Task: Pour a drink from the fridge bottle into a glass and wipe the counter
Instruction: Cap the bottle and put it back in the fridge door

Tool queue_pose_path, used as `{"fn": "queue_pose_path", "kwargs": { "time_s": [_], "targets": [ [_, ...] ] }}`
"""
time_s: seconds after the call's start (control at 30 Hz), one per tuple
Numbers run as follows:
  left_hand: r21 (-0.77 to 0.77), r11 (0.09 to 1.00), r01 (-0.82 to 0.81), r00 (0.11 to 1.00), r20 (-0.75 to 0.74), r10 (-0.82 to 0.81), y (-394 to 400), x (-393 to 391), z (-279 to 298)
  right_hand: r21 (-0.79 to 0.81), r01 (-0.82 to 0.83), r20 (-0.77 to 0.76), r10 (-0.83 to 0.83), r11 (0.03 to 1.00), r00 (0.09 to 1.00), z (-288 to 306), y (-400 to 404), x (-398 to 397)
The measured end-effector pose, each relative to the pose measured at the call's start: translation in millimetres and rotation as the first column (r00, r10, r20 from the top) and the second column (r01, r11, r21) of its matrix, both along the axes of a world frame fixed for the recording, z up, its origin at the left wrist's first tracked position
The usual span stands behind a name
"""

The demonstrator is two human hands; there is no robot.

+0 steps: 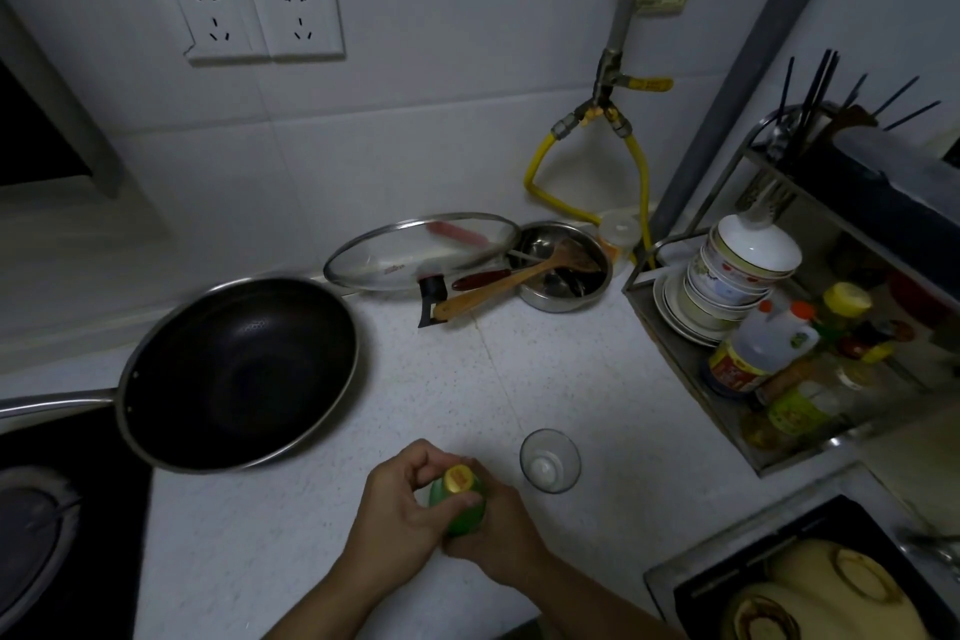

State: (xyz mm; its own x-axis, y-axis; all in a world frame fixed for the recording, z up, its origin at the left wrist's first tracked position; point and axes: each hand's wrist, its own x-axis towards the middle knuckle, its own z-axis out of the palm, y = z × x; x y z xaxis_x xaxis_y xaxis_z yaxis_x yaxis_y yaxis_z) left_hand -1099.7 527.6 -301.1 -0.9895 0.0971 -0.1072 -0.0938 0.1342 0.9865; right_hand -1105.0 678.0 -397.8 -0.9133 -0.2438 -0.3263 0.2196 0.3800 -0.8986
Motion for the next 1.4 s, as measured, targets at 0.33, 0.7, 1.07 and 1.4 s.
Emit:
{"fn": "queue_pose_path", "kwargs": {
  "time_s": [0.33, 0.7, 1.07, 1.4],
  "targets": [
    [-0.012, 0.877, 0.480, 0.874, 0.096, -0.477, -25, -39, 19, 0.046, -0.005, 0.005, 0.005, 0.999, 1.000, 3, -1, 0],
    [-0.101, 0.990, -0.094, 0.995, -0.043, 0.090, -1, 2, -5, 0.080, 0.040, -0.035, -0.037, 0.996, 0.999, 5, -8, 6],
    [-0.133, 0.961, -0.243, 0.969, -0.074, 0.235, 14, 12, -6, 0.110, 0.130, -0.065, -0.124, 0.985, 0.990, -1, -19, 12],
    [0.021, 0.979, 0.202, 0.979, 0.022, -0.203, -9, -12, -2, 0.082, -0.072, 0.057, 0.067, 0.994, 0.996, 9, 7, -5]
  ]
}}
